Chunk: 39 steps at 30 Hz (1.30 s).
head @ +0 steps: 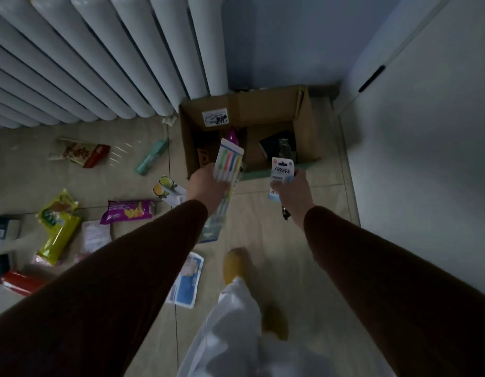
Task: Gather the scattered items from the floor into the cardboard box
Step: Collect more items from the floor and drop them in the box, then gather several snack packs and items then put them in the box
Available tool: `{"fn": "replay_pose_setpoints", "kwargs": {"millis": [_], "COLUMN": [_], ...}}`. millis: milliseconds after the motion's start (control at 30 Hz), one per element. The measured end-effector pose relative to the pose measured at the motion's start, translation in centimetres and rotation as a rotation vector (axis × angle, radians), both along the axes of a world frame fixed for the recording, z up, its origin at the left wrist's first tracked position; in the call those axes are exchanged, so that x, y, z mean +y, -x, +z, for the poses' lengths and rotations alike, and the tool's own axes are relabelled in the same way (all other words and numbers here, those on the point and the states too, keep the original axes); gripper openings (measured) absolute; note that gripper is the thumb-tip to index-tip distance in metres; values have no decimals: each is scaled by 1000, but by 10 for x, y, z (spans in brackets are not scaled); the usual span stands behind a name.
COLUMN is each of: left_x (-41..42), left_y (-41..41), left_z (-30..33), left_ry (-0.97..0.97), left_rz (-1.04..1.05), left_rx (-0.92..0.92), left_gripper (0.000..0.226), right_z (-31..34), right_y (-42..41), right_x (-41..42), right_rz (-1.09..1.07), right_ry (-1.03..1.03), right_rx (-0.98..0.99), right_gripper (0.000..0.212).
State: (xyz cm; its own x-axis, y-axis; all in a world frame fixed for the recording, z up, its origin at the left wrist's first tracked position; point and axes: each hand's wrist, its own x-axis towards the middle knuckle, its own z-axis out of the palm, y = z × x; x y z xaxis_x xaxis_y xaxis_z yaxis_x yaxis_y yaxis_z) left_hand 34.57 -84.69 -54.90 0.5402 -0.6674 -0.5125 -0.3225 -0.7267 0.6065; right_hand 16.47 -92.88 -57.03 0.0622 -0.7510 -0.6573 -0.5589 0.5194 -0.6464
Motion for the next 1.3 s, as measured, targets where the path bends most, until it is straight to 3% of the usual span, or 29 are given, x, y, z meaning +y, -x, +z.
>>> {"fn": "replay_pose_setpoints", "kwargs": {"millis": [167,267,333,433,733,1000,1300], "left_x": [-77,-113,-124,-113,-36,72,260], "left_y": [-43,-62,-69,-71,-47,-60,-80], "left_z": [-20,-25,-30,-40,-35,-15,15], "left_ry": [29,73,-11,-183,-176,-121,-125], "left_rz": [31,28,-37,-143,-288,-112,47], "left_rx": [-73,-105,-147,-220,-298,-241,-274], "left_gripper": [35,52,58,43,31,32,34], "right_z": [-24,-36,-41,-42,-22,5,39], "right_y": [-45,-66,-70,-67,-68,-103,-154], "right_x": [-69,-107,-125,-132,-84,-5,167], "right_rz": [69,159,276,533,1001,1205,1380], "right_ry": [36,40,32,97,424,482,513], "right_rx": [-12,9,111,248,280,259,249], "right_gripper": [37,47,63,53,30,31,34]}}
